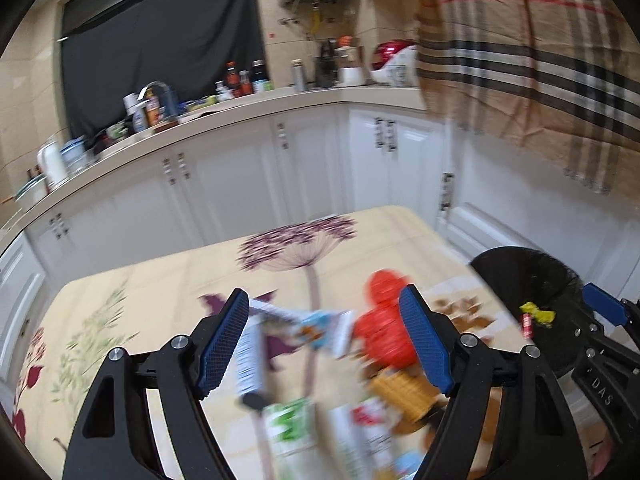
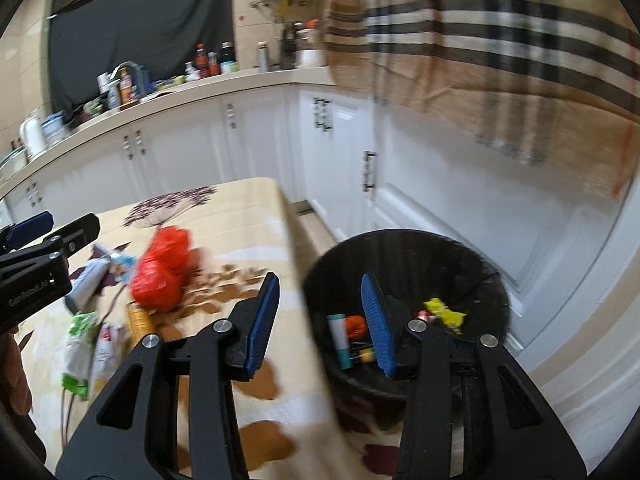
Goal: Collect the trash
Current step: 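Move both grippers back over the table, then grasp the red plastic bags with the right gripper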
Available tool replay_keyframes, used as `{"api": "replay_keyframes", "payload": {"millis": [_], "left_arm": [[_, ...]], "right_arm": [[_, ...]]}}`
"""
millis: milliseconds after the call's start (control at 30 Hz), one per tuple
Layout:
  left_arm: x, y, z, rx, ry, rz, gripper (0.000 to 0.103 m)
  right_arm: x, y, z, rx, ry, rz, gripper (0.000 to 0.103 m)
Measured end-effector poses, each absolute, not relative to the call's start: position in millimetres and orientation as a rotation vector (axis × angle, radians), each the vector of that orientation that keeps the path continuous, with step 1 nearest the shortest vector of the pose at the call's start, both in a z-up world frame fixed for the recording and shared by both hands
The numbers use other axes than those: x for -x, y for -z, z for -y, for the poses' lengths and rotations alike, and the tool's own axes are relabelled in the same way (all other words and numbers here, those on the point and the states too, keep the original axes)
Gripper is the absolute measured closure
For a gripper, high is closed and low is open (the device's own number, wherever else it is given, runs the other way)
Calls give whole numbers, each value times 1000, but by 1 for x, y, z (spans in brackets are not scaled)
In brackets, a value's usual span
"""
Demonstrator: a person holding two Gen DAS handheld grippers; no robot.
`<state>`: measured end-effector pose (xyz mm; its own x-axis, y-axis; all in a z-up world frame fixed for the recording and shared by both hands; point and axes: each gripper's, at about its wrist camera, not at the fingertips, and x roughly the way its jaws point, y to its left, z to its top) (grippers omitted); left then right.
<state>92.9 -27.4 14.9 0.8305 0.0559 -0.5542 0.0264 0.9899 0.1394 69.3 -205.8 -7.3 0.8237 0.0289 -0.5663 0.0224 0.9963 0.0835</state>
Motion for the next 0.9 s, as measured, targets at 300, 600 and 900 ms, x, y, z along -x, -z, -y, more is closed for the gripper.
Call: {"api": "replay_keyframes", "payload": {"millis": [300,600,900], "left_arm": [[-73,-4,-43,-102,-156,-628,28],[-69,7,-96,-52,-257,-658,28],[-71,15,-115,-26,-280,-677,28]], "right_arm": [[-77,4,145,-35,-115,-614,61],[-110,12,96,5,-188,-660,54],[-136,25,77,28,-199,-742,52]]}}
